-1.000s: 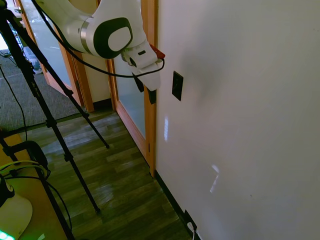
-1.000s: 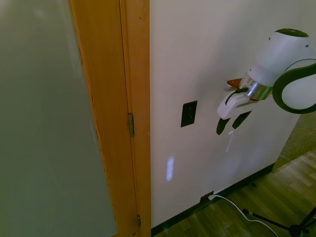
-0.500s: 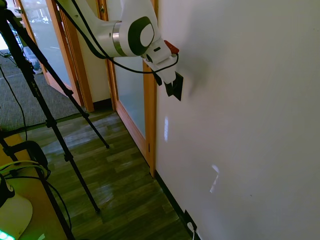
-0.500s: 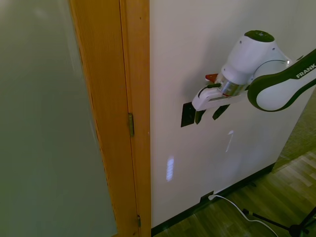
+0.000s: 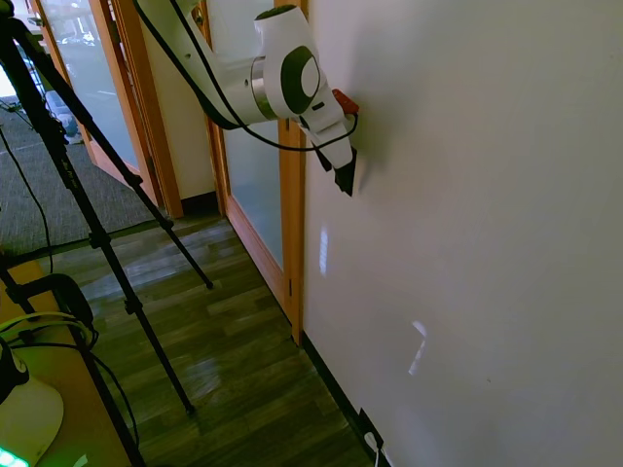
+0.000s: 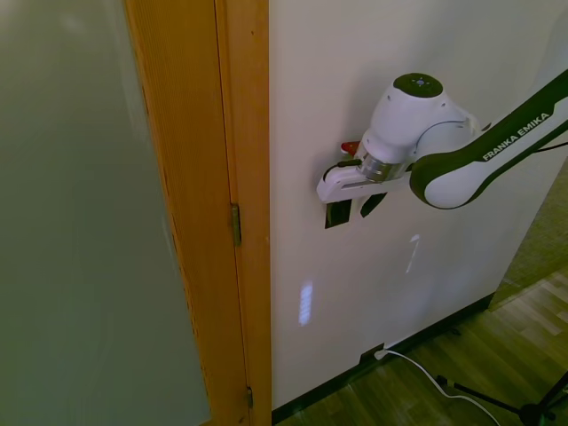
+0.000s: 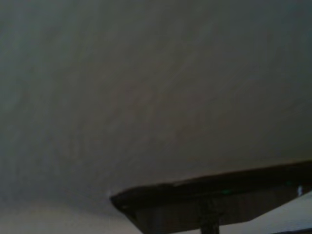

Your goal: Turn on the light

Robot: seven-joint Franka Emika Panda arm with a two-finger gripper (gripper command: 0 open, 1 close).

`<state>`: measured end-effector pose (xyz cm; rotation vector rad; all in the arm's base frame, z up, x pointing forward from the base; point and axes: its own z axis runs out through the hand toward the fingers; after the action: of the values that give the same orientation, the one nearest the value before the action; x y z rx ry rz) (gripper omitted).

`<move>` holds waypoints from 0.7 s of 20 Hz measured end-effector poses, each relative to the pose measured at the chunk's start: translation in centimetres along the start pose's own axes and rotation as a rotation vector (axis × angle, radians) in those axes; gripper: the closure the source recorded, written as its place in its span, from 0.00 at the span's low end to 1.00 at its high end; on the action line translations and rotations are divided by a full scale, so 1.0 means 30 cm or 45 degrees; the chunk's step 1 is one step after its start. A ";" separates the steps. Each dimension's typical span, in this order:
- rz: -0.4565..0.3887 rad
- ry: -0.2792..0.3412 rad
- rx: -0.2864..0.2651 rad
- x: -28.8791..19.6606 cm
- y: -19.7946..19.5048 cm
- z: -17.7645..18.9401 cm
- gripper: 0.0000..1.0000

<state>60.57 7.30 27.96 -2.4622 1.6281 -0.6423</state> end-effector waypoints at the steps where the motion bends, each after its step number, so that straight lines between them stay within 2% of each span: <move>1: 0.000 0.005 0.002 -0.002 -0.001 -0.001 1.00; 14: 0.028 0.021 0.047 -0.015 -0.016 -0.012 1.00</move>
<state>60.68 7.96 28.31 -2.4157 1.6317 -0.6850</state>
